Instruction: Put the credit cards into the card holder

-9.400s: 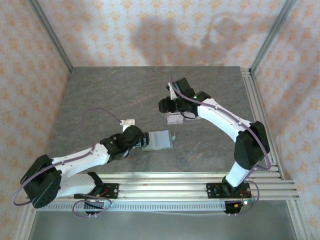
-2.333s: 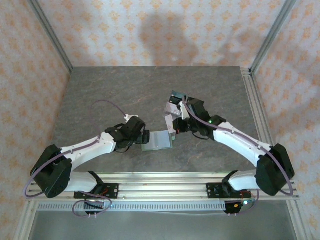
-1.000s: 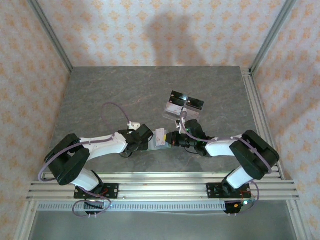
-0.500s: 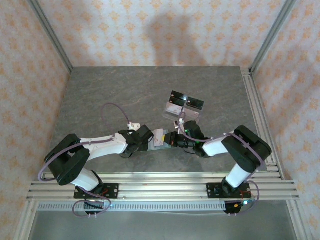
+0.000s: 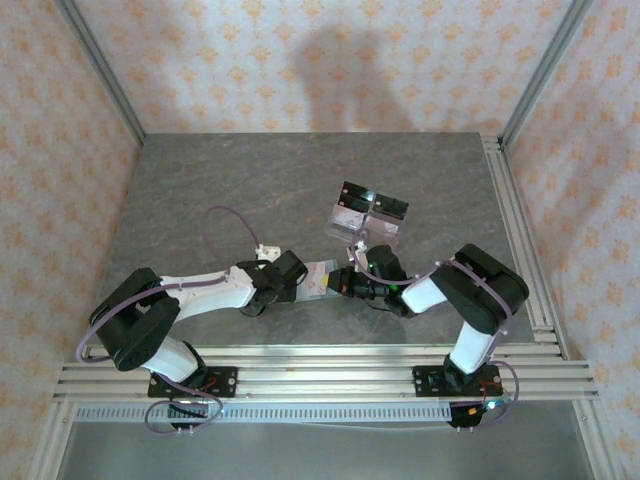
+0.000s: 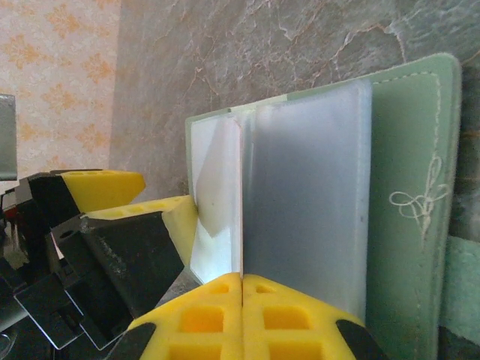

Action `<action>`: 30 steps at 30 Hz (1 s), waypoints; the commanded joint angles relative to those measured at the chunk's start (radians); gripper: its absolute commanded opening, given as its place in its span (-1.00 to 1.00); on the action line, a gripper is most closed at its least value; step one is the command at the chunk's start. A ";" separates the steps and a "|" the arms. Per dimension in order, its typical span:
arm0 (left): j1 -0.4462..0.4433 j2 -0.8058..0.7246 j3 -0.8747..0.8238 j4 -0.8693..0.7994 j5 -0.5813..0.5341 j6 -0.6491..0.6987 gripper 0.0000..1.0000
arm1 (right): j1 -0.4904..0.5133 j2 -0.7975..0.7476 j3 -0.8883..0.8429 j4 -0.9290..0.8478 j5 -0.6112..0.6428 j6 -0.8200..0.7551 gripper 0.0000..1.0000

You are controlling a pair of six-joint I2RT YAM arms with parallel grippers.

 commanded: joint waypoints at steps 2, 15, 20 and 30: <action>-0.008 0.002 -0.008 -0.045 -0.033 -0.010 0.96 | 0.005 0.031 -0.012 0.090 -0.028 0.019 -1.00; -0.010 0.006 -0.007 -0.039 -0.030 -0.007 0.96 | 0.005 0.100 0.005 0.149 -0.059 0.051 -1.00; -0.010 0.009 -0.004 -0.037 -0.027 -0.005 0.96 | 0.005 0.127 0.018 0.169 -0.077 0.062 -1.00; -0.006 -0.044 0.037 -0.114 -0.108 -0.031 1.00 | 0.005 0.161 0.024 0.167 -0.083 0.057 -1.00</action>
